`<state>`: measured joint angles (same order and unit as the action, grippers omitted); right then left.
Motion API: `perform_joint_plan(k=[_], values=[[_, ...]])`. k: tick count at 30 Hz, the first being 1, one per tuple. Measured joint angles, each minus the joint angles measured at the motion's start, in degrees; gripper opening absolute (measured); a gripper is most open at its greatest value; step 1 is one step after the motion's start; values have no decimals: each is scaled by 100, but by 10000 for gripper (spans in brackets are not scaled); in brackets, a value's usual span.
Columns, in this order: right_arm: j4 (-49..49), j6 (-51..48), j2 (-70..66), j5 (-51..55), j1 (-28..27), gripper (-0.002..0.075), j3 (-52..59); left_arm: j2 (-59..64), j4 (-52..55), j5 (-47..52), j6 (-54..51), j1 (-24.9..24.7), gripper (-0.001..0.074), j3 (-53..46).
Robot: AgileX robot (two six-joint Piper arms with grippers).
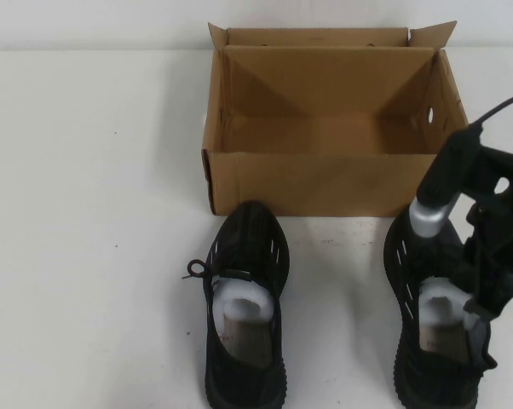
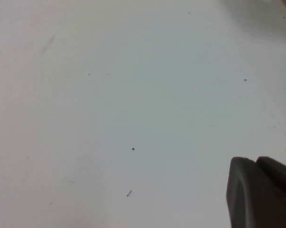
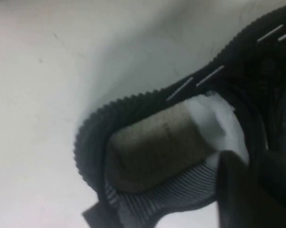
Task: Put shoes into padded shoe box
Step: Pick up the shoe from the table
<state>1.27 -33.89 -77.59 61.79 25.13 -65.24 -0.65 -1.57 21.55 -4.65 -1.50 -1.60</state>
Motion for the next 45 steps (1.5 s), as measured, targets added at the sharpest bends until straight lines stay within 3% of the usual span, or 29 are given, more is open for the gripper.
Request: perform_joint_plan(k=[3, 5, 15, 25, 33, 42, 45], values=[[-193, -364, -79, -71, 0, 400, 0, 0, 0, 0, 0, 0, -4, 0], [-301, -445, -122, -228, 0, 438, 0, 0, 0, 0, 0, 0, -4, 0], [-533, -1344, -523, -641, 0, 426, 0, 0, 0, 0, 0, 0, -4, 0], [-849, -1344, -951, -1019, -10, 420, -9, 0, 0, 0, 0, 0, -4, 0], [-1036, -1319, -1036, -1034, -10, 265, -9, 0, 0, 0, 0, 0, -4, 0], [-1057, -1013, -848, -898, -10, 269, -9, 0, 0, 0, 0, 0, -4, 0], [-1025, -959, -710, -898, -10, 319, -9, 0, 0, 0, 0, 0, -4, 0]])
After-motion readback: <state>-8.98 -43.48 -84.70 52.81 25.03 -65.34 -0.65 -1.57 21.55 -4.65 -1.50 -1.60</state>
